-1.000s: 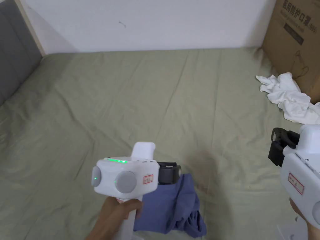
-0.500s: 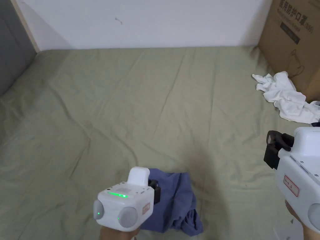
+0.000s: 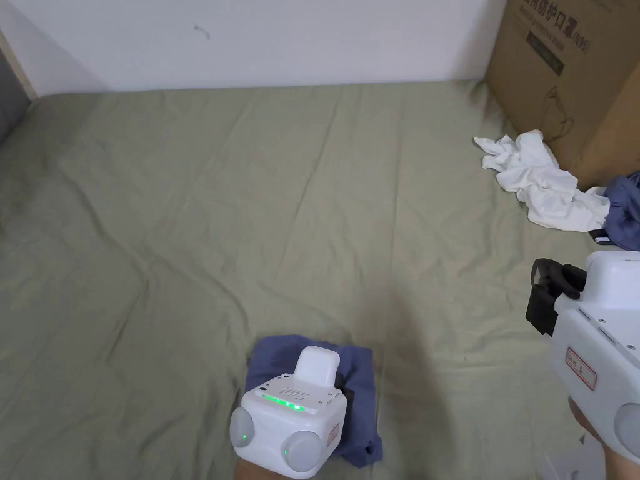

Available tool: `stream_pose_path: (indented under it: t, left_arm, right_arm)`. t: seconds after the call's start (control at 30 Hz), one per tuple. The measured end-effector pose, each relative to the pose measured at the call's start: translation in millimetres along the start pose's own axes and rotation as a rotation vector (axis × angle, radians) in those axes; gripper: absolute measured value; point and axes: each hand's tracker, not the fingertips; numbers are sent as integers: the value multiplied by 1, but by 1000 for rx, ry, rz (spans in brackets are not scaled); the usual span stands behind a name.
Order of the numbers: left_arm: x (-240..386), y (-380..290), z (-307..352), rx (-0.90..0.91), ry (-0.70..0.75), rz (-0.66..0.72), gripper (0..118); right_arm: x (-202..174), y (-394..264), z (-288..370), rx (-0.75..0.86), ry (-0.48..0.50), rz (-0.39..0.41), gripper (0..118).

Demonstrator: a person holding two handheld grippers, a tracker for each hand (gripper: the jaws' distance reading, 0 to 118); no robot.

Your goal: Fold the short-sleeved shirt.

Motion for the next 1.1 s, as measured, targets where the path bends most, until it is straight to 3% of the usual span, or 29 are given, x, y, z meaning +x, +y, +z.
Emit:
stream_pose_path:
  t: [0.3, 0.5, 0.83, 1.1]
  left_arm:
    - [17, 5, -2, -3, -18, -45, 4]
    - [-6, 39, 53, 174, -33, 8, 4]
    - [-70, 95, 162, 491, 152, -5, 4]
    - [-112, 96, 217, 658, 350, 4, 4]
  right_arm:
    - [-2, 1, 1, 5, 1, -1, 3]
    - [-15, 12, 8, 41, 29, 7, 3]
    - [-53, 35, 29, 163, 85, 9, 3]
    - [-80, 37, 34, 232, 106, 11, 3]
